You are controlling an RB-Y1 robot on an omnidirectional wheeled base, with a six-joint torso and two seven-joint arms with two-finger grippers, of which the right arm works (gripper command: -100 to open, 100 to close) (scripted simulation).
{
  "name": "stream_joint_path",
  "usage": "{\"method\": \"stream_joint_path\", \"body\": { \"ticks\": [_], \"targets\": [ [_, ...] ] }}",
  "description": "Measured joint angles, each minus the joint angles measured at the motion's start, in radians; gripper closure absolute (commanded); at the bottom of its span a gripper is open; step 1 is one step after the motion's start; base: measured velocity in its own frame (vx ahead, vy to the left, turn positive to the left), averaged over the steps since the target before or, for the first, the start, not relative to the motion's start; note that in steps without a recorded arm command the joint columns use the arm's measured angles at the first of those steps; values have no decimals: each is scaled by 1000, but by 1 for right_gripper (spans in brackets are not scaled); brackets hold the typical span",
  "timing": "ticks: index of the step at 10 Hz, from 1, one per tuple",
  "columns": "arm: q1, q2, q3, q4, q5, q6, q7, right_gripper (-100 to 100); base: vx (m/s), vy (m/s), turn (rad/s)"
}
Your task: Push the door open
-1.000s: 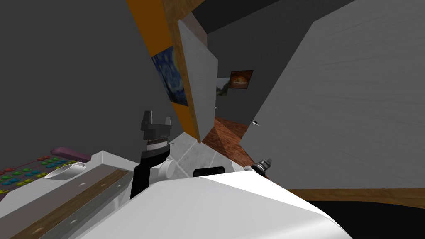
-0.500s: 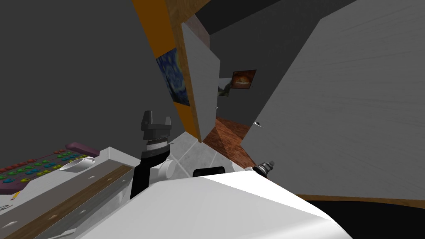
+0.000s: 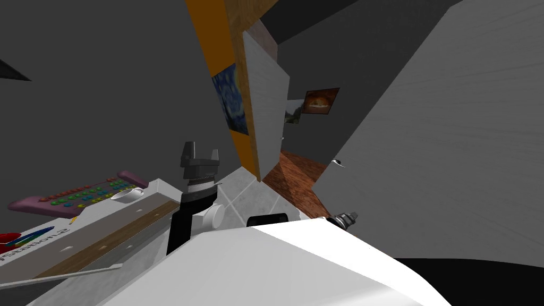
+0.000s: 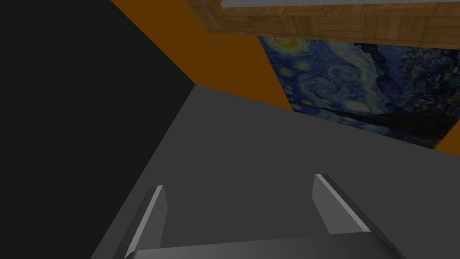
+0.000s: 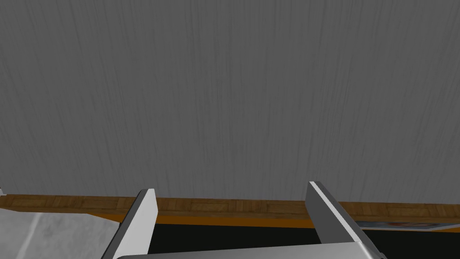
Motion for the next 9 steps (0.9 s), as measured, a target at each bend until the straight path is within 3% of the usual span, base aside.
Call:
{"method": "stream_joint_path", "body": {
  "ticks": [1, 2, 3, 4, 6, 9],
  "targets": [
    [6, -3, -18, 4, -2, 3, -1, -100, 16, -59, 232],
    [-1, -29, -33, 60, -2, -21, -14, -100, 13, -41, 57],
    [10, -14, -44, 26, -5, -13, -11, -100, 18, -39, 162],
    [31, 17, -64, -38, -10, 14, 3, -100, 14, -38, 118],
    [27, -11, -87, 8, -12, 2, -5, -100, 25, -57, 235],
    [51, -2, -144, -10, -20, 6, -7, -100, 28, -76, 230]
  ]
}}
